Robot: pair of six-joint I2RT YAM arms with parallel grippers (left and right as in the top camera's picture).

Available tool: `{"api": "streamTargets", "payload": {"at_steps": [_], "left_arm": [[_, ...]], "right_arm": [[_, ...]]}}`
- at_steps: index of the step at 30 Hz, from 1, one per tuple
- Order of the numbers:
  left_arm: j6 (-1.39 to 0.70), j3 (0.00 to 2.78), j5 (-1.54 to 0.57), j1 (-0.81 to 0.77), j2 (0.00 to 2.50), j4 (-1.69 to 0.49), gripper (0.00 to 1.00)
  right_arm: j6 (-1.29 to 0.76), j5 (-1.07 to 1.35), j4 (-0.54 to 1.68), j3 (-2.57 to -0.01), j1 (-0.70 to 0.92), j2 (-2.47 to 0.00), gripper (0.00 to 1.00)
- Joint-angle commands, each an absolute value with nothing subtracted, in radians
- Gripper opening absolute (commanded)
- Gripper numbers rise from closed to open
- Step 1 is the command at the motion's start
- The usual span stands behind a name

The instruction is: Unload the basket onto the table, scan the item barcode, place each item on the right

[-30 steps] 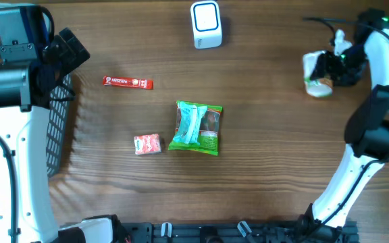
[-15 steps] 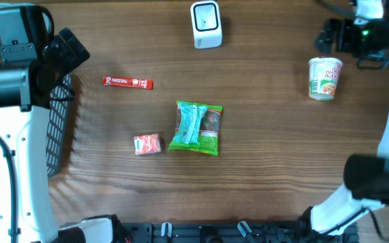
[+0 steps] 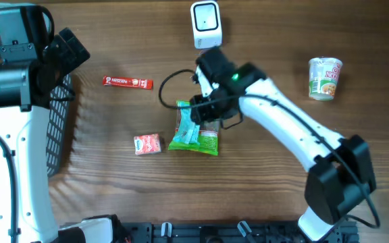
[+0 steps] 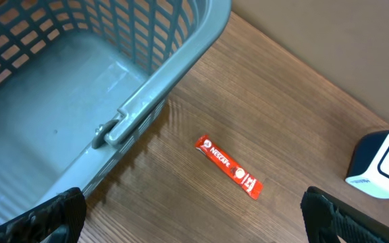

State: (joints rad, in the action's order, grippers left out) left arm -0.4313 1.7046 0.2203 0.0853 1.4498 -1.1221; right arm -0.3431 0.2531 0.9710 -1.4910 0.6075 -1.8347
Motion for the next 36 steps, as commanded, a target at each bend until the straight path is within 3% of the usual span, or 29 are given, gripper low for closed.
{"api": "streamTargets", "payload": {"at_steps": [1, 6, 12, 13, 17, 19, 23, 25, 26, 28, 30, 33, 34, 36], "left_arm": [[-0.423, 1.716, 0.229, 0.090, 1.446, -1.122, 1.00], [-0.423, 1.716, 0.229, 0.090, 1.446, -1.122, 1.00], [-0.423, 1.716, 0.229, 0.090, 1.446, -1.122, 1.00], [-0.423, 1.716, 0.229, 0.090, 1.446, -1.122, 1.00], [-0.423, 1.716, 0.229, 0.090, 1.446, -1.122, 1.00], [-0.423, 1.716, 0.229, 0.090, 1.446, -1.122, 1.00], [-0.423, 1.716, 0.229, 0.090, 1.446, -1.122, 1.00], [-0.423, 1.716, 0.229, 0.090, 1.446, -1.122, 1.00], [-0.423, 1.716, 0.229, 0.090, 1.446, -1.122, 1.00], [-0.423, 1.716, 0.229, 0.090, 1.446, -1.122, 1.00], [-0.423, 1.716, 0.229, 0.090, 1.446, -1.122, 1.00], [-0.423, 1.716, 0.229, 0.090, 1.446, -1.122, 1.00], [-0.423, 1.716, 0.229, 0.090, 1.446, -1.122, 1.00], [-0.423, 1.716, 0.229, 0.090, 1.446, -1.122, 1.00]], "right_arm": [[-0.451, 0.180, 0.801, -1.355, 0.630, -1.842, 0.65], [-0.540, 0.297, 0.522, -1.193, 0.631, -1.843, 0.66], [-0.519, 0.259, 0.516, -1.213, 0.626, -1.764, 0.09], [-0.511, 0.215, 0.530, -1.219, 0.622, -1.703, 0.04], [-0.495, -0.037, 0.753, -1.218, 0.551, -1.502, 0.05], [-0.444, -0.044, 0.817, -1.201, 0.495, -1.499, 0.08], [-0.368, -0.082, 0.683, -1.081, 0.467, -1.552, 0.09], [-0.313, -0.083, 0.654, -1.062, 0.467, -1.583, 0.61], [-0.307, -0.095, 0.654, -1.062, 0.467, -1.588, 0.74], [-0.307, -0.103, 0.650, -1.070, 0.463, -1.584, 0.76], [-0.302, 0.026, 0.651, -1.085, 0.455, -1.571, 0.67], [-0.303, 0.058, 0.647, -1.086, 0.453, -1.569, 0.11], [-0.322, 0.030, 0.643, -1.086, 0.453, -1.570, 0.04], [-0.318, -0.029, 0.631, -1.086, 0.453, -1.596, 0.04]]}}
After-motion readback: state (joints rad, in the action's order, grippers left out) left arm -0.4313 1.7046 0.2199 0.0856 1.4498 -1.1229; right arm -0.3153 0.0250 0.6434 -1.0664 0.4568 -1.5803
